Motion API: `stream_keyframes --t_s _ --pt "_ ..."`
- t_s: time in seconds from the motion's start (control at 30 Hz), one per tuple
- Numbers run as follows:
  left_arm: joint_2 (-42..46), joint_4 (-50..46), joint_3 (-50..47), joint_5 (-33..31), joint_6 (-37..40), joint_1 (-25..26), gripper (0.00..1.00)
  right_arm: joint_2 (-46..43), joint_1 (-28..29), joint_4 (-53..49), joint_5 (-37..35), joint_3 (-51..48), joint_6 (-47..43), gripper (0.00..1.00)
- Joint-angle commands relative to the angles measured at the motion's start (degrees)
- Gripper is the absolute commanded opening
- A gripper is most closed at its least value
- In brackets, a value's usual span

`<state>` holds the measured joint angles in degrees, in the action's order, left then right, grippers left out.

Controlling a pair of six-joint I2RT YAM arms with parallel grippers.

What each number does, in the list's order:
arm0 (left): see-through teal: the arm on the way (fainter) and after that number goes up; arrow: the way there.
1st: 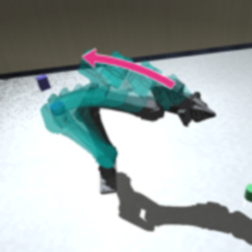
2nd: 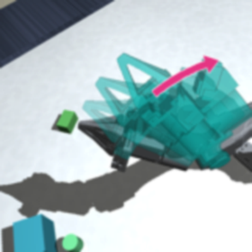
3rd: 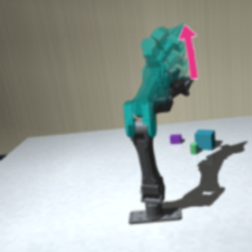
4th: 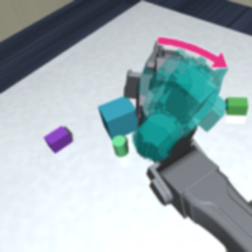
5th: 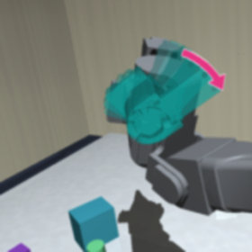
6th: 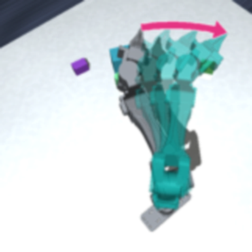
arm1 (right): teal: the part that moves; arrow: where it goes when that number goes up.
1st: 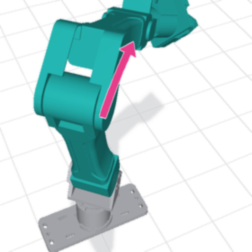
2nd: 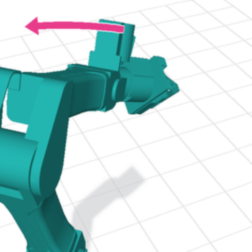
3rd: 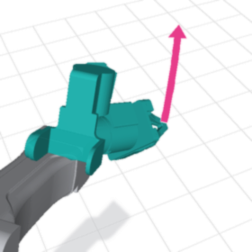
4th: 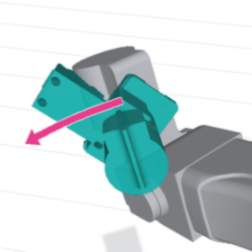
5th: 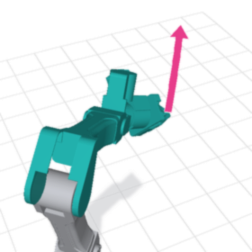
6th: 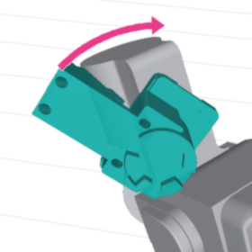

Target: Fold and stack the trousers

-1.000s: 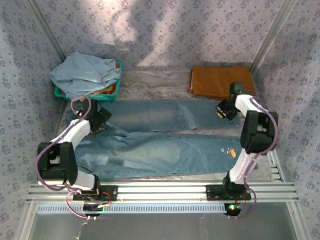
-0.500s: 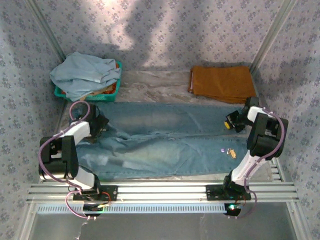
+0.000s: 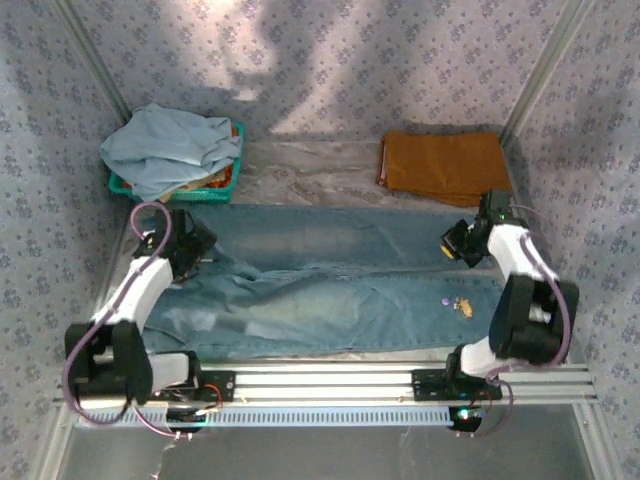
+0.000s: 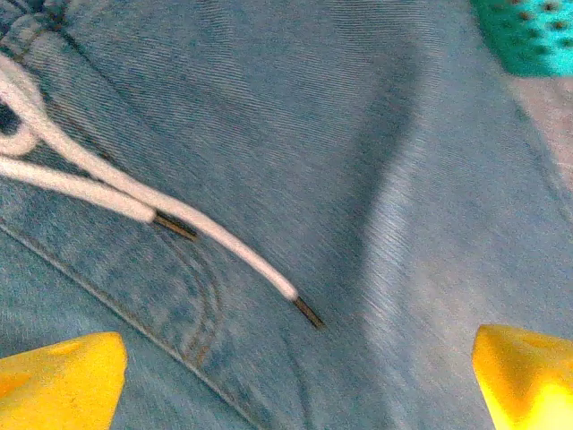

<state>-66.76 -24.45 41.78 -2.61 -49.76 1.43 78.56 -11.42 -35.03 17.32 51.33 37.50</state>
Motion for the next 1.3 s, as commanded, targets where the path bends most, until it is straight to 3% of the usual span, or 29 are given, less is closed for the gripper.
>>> stream_keyframes --t_s 0.0,0.13,0.23,0.4,0.63,0.83,0.97,1.1,1.27 --pt "4.83 -4.97 -3.49 0.94 0.85 4.38 0.97 -3.5 0.17 -4.89 -2.34 -6.49 -0.97 0.07" --pt "4.2 -0.18 -8.21 0.09 -2.79 13.57 0.95 -2.59 -0.96 -3.55 -3.04 -10.31 -3.84 0.03" --pt "-0.95 4.71 -9.14 1.09 -4.42 16.37 0.95 1.66 -5.03 0.3 -2.43 -11.49 -3.7 0.0" --pt "-8.47 9.56 -8.51 -0.83 -7.26 17.38 0.95 6.78 -11.16 4.58 -0.92 -11.8 -1.91 0.0" --pt "-15.49 10.64 -6.15 -6.14 -17.09 19.46 0.95 8.96 -16.51 6.77 -6.71 -8.4 4.22 0.0" --pt "-18.36 6.42 -0.66 -10.05 -16.22 22.43 0.96 11.42 -19.34 6.49 -4.15 -4.44 3.45 0.0" --pt "-15.51 4.4 -0.08 -9.2 -13.94 22.45 0.96 8.57 -17.86 5.07 0.51 -1.97 2.53 0.0" --pt "-9.02 -1.02 1.64 -9.1 -10.15 23.25 0.97 5.43 -9.83 3.54 -2.14 2.14 2.43 0.0" --pt "-2.9 -6.19 2.59 -10.89 -6.22 21.35 0.99 19.16 -0.9 3.92 -3.4 12.02 4.38 0.0"
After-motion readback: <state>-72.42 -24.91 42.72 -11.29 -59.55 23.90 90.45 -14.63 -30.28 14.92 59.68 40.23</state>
